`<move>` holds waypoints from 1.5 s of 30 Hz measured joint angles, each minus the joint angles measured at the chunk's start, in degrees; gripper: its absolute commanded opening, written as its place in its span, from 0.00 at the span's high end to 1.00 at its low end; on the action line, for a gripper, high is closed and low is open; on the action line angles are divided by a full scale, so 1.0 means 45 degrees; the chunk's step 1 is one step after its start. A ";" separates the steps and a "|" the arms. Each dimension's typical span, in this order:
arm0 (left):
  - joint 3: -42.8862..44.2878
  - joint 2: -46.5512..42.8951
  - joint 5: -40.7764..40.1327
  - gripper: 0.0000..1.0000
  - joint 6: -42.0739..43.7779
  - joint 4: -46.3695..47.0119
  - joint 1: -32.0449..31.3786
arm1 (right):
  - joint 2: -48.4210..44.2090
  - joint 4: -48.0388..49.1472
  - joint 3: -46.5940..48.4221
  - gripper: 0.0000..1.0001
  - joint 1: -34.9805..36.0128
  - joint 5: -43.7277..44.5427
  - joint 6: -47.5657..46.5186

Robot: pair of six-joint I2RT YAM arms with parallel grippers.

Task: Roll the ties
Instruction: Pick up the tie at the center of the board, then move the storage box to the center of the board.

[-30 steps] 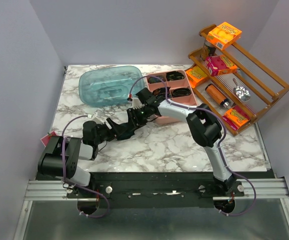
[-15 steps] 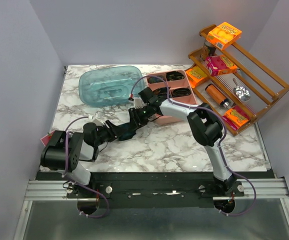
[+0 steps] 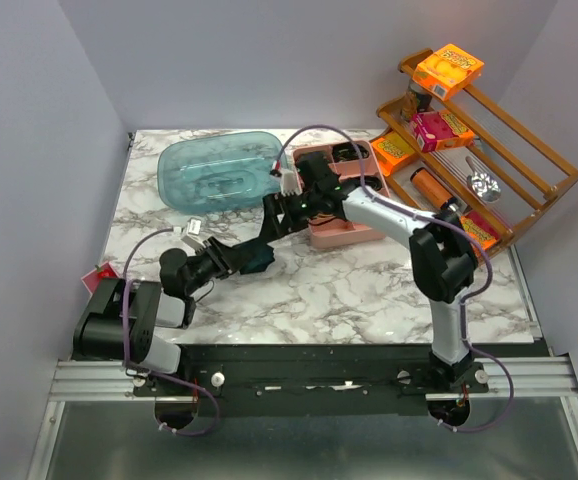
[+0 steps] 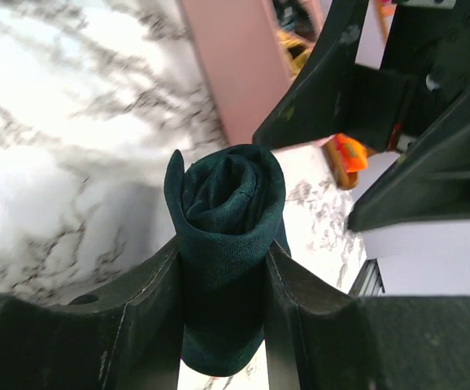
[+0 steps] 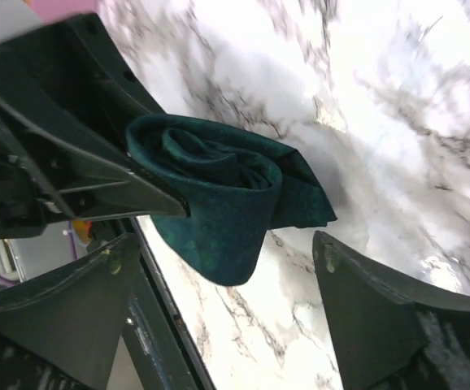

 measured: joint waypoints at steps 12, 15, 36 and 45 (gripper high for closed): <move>0.0976 -0.5527 0.0539 0.54 0.0282 -0.3521 0.0000 | -0.2594 0.0675 -0.0340 0.00 -0.1433 -0.2074 -0.0758; 0.1647 -0.7291 0.0787 0.55 0.0578 -0.5071 -0.0015 | -0.2793 0.0850 -0.0340 0.00 -0.1574 -0.3283 -0.0991; 0.3395 -0.9743 0.2059 0.55 0.0855 -0.8111 -0.0423 | -0.3351 0.3079 -0.0903 0.00 -0.1350 -0.7184 -0.0112; 0.3390 -0.9690 0.2186 0.57 0.0840 -0.8160 -0.0515 | -0.2370 0.3133 -0.0826 0.00 -0.0923 -0.7218 0.0170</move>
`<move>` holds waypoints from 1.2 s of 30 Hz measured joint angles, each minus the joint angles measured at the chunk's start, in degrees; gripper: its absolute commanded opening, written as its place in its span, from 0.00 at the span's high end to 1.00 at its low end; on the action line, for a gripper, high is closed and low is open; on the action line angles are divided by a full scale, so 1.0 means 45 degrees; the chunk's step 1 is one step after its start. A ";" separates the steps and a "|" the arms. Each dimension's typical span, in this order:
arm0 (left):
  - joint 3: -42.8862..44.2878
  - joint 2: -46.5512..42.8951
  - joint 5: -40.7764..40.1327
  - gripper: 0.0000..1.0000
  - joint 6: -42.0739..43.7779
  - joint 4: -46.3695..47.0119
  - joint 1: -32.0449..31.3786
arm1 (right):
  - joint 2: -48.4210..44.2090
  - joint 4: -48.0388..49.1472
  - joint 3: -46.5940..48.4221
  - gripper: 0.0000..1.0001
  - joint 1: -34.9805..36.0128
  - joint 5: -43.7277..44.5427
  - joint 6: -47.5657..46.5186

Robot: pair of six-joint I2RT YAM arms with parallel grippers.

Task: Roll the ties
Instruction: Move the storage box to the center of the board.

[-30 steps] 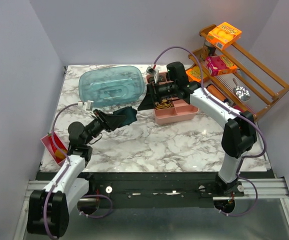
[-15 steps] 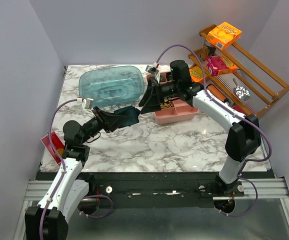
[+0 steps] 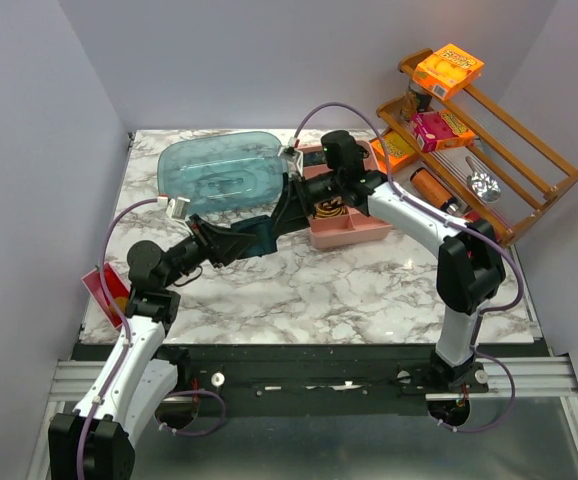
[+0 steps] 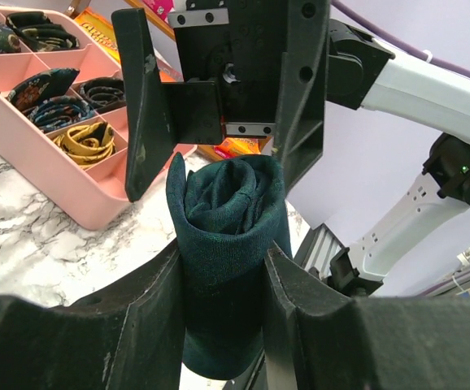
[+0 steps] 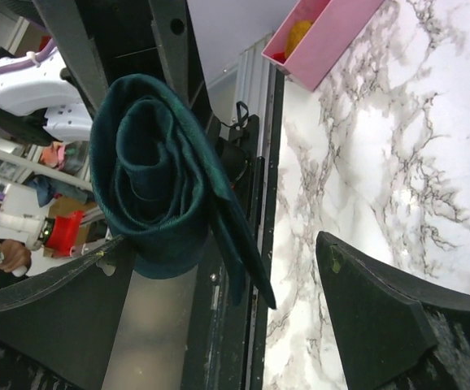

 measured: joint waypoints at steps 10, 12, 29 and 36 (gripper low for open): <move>0.0000 0.0112 -0.0005 0.57 0.0107 -0.0194 -0.0010 | -0.0005 0.0063 -0.0024 0.00 0.0209 -0.0291 0.0024; 0.0000 0.0136 -0.0010 0.57 0.0126 -0.0267 -0.0010 | -0.0005 0.0092 -0.0126 0.00 0.0248 -0.0384 0.0024; -0.0053 0.0306 -0.0175 0.57 0.0340 -0.0602 -0.0010 | -0.0024 0.0102 -0.1258 0.05 0.0432 -0.0991 -0.0044; -0.0063 0.0301 -0.0355 0.58 0.0413 -0.0699 -0.0039 | -0.0024 0.0112 -0.0772 0.25 0.0962 -0.0976 0.0267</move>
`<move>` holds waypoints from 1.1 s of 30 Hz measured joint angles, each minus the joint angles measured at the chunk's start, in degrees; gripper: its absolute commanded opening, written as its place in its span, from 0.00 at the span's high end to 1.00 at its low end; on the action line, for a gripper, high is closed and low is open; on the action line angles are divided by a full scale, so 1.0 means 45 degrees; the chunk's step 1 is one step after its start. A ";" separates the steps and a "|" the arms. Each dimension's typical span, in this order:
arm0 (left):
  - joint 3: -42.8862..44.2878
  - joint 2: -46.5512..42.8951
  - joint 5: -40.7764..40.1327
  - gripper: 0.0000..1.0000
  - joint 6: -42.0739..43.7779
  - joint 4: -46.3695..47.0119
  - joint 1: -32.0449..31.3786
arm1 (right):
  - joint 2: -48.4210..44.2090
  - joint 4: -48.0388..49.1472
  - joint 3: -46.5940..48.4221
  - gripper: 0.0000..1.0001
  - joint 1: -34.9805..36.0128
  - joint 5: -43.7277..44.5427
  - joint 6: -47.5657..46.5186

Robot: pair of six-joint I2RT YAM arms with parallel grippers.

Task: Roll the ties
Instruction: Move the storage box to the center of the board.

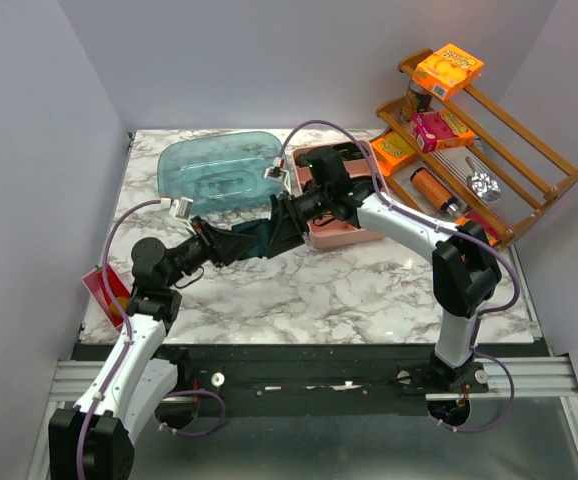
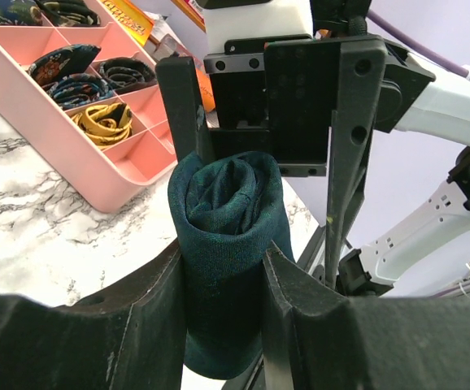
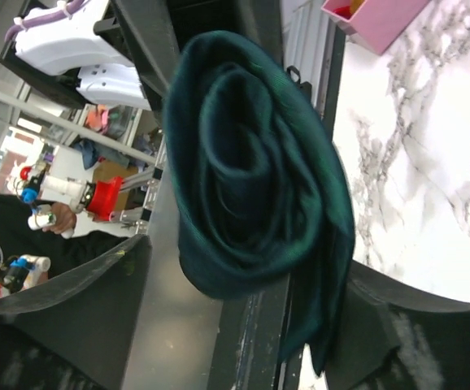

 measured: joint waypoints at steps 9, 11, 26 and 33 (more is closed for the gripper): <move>0.0000 -0.0131 -0.0092 0.58 0.0180 -0.0107 -0.0141 | 0.0053 -0.0010 0.0049 0.42 0.0223 0.0476 0.0340; 0.0000 -0.0131 -0.0151 0.58 0.0233 -0.0146 -0.0155 | 0.0141 -0.0010 0.0083 0.42 0.0223 0.0563 0.0481; 0.0000 -0.0505 -0.1292 0.58 0.1054 -0.1273 -0.0748 | 0.0330 -0.0034 0.0170 0.41 0.0228 0.1350 0.1248; 0.0015 -0.0534 -0.1783 0.58 0.1433 -0.1753 -0.1005 | 0.0330 -0.0345 0.0180 0.64 0.0223 0.1982 0.1384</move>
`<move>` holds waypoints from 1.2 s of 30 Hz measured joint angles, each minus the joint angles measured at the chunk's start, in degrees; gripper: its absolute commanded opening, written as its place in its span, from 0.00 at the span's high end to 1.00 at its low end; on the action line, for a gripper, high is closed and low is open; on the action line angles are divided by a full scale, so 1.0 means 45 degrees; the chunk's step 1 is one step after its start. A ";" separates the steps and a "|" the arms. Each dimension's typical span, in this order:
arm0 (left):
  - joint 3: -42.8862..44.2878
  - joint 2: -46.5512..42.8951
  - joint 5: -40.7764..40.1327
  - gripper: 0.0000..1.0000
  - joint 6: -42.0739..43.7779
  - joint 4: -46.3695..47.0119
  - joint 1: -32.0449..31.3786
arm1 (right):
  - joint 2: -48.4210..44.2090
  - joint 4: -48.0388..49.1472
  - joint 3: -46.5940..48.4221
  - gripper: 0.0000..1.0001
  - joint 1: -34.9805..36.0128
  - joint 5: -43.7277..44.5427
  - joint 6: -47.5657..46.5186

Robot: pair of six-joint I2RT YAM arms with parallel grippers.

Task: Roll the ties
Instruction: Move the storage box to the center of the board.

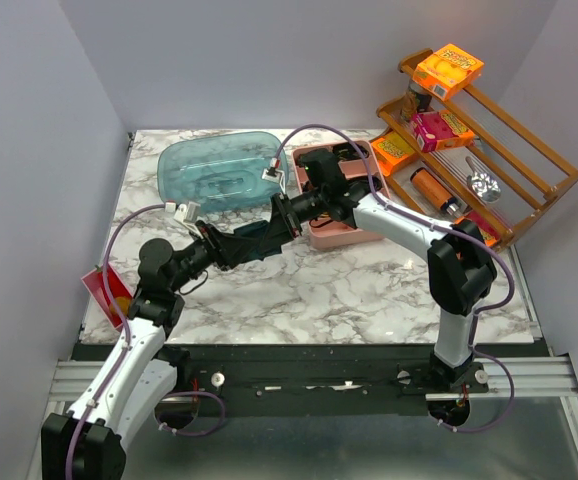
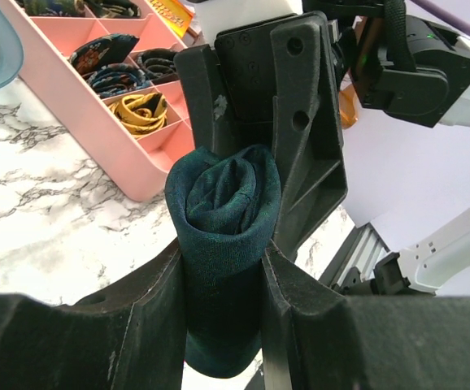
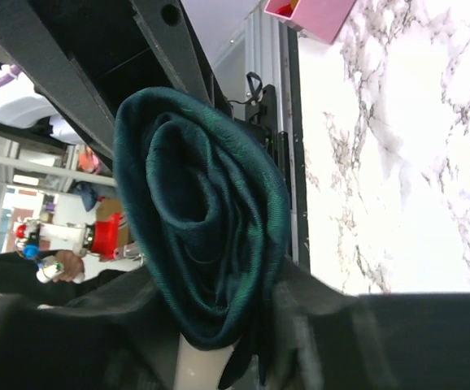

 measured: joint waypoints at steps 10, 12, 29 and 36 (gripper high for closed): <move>0.0170 -0.0219 -0.0908 0.21 0.0384 -0.0967 -0.0053 | -0.0010 -0.1409 0.0520 0.87 0.0005 0.0952 -0.0806; 0.0223 -0.0291 -0.1229 0.08 0.0432 -0.1195 -0.0102 | -0.0015 -0.1783 0.0631 0.88 0.0000 0.1316 -0.1093; 0.2288 0.1880 -0.3517 0.01 0.1156 -0.1919 -0.0141 | -0.0112 -0.4828 0.1049 0.88 -0.2419 0.5693 -0.2123; 0.4561 0.4838 -0.5503 0.02 0.2467 -0.3458 -0.1603 | -0.0355 -0.5955 0.1569 0.90 -0.3410 0.8529 -0.2098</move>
